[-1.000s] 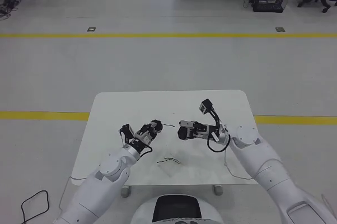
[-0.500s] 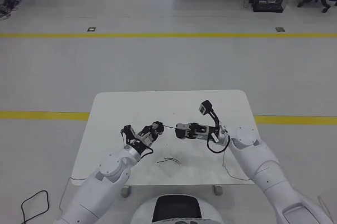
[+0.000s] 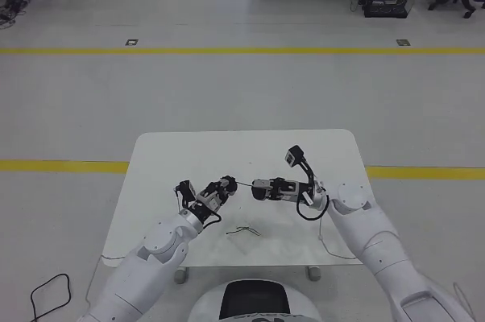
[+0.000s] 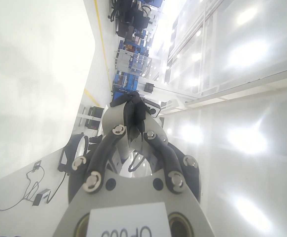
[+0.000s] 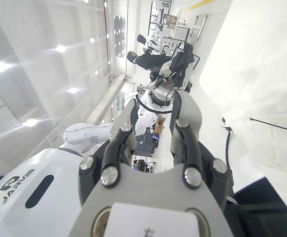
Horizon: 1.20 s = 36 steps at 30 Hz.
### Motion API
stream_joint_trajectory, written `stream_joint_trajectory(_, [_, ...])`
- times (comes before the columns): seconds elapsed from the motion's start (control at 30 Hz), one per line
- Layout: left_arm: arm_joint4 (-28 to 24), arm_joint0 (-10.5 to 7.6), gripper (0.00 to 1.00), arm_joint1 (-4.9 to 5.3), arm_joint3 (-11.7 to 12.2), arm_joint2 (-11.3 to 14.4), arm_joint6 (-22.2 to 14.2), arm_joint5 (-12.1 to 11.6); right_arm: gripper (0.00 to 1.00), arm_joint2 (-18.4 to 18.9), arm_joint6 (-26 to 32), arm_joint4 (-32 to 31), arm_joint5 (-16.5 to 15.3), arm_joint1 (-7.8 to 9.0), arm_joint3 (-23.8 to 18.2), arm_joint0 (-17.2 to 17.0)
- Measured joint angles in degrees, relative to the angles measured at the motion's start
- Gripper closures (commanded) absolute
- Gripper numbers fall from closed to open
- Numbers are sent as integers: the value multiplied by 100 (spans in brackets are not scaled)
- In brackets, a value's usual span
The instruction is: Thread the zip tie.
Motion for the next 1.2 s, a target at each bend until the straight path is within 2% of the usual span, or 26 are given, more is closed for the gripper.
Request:
stream_joint_trajectory(0.27, [27, 12, 100, -7, -2, -21, -42, 26, 85, 105, 90, -107, 0, -90, 65, -11])
stream_joint_trajectory(0.5, [58, 25, 100, -14, -15, -41, -36, 43, 87, 183, 149, -204, 0, -154, 103, -18])
stream_joint_trajectory(0.9, [95, 28, 100, -33, -30, -48, -16, 66, 100, 280, 197, -338, 0, -244, 209, -2])
stream_joint_trajectory(1.2, [127, 32, 100, -51, -38, -42, 35, 63, 100, 350, 240, -401, 0, -295, 273, 3])
